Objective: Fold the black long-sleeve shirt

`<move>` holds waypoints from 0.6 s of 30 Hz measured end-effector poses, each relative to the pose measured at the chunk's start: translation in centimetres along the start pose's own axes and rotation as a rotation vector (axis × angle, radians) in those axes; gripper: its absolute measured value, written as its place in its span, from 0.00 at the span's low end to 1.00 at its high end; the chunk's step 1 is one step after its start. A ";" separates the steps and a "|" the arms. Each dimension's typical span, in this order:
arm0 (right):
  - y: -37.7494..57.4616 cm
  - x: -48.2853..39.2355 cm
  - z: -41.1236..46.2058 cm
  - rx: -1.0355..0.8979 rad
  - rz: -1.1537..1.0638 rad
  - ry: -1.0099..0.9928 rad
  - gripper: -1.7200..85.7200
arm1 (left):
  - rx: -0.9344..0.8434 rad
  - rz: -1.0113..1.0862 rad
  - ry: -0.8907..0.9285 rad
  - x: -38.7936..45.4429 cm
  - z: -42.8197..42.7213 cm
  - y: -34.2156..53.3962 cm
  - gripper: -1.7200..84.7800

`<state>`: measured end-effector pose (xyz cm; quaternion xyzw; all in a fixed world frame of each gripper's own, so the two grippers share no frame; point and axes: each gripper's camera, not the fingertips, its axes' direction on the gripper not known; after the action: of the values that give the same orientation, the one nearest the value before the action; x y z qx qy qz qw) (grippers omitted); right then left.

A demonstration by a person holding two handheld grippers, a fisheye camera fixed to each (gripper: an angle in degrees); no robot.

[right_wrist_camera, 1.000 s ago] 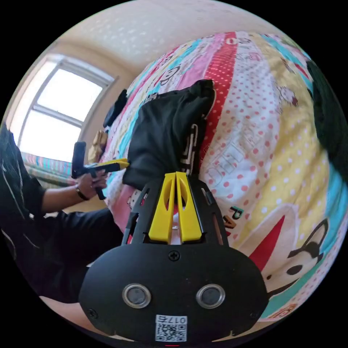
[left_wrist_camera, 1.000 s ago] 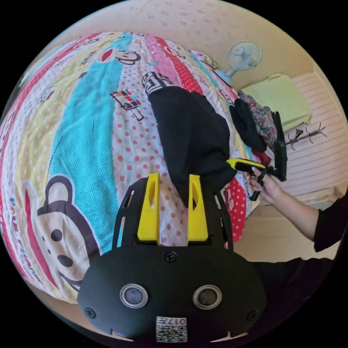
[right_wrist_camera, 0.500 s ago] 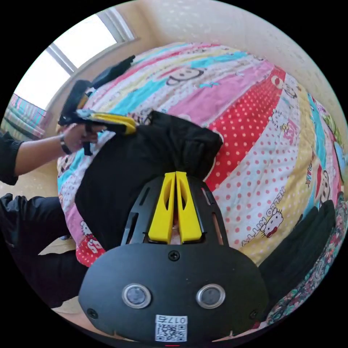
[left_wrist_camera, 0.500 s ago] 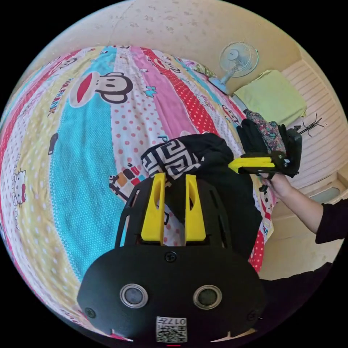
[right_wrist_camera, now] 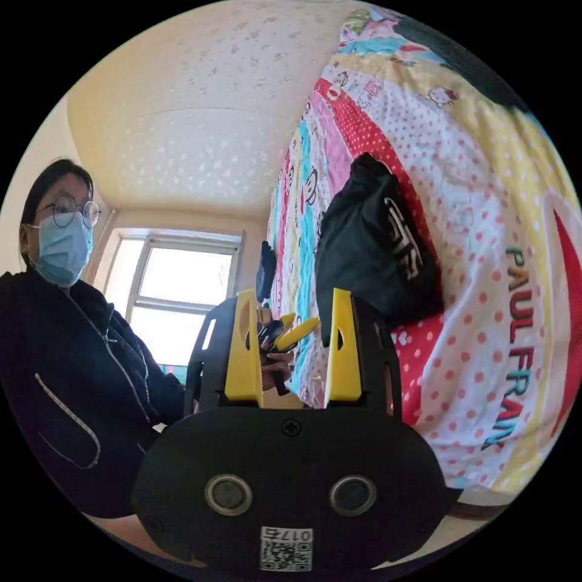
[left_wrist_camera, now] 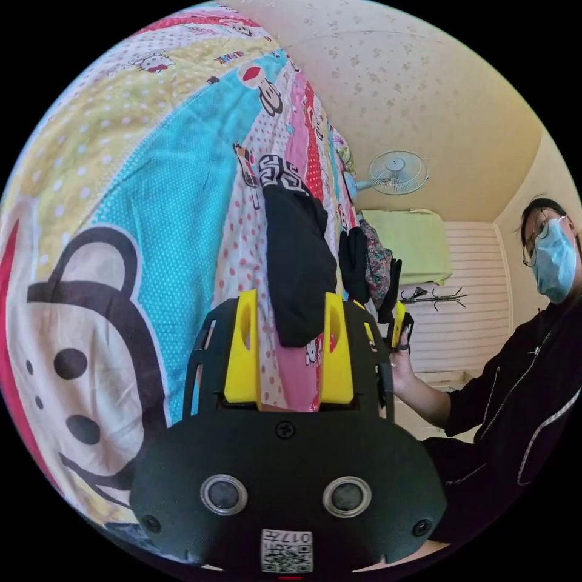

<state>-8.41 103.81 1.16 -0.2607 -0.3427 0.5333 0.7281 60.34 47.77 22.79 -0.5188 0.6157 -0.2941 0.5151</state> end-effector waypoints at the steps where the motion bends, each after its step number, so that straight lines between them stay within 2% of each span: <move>1: 1.5 1.4 0.2 0.030 0.091 -0.037 0.22 | -0.019 0.009 -0.005 0.0 0.5 0.0 0.20; 4: 3.8 3.6 1.0 0.117 0.249 -0.116 0.23 | -0.035 0.033 -0.043 0.1 2.4 -0.6 0.20; 8: 4.1 5.3 1.8 0.190 0.345 -0.139 0.26 | -0.038 -0.096 -0.075 -1.4 3.2 -1.9 0.15; 12: 4.1 6.8 2.3 0.270 0.432 -0.200 0.28 | -0.057 -0.205 0.053 -1.5 1.9 -3.3 0.09; 15: 3.7 8.0 2.9 0.334 0.487 -0.203 0.29 | -0.027 -0.211 0.156 -0.2 0.5 -4.4 0.09; 18: 3.2 9.5 3.5 0.437 0.565 -0.251 0.30 | -0.027 -0.207 0.167 0.8 -0.4 -5.3 0.09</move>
<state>-11.22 113.85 3.07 -0.1162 -0.2220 0.8013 0.5433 61.84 45.39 27.41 -0.5601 0.6037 -0.3795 0.4217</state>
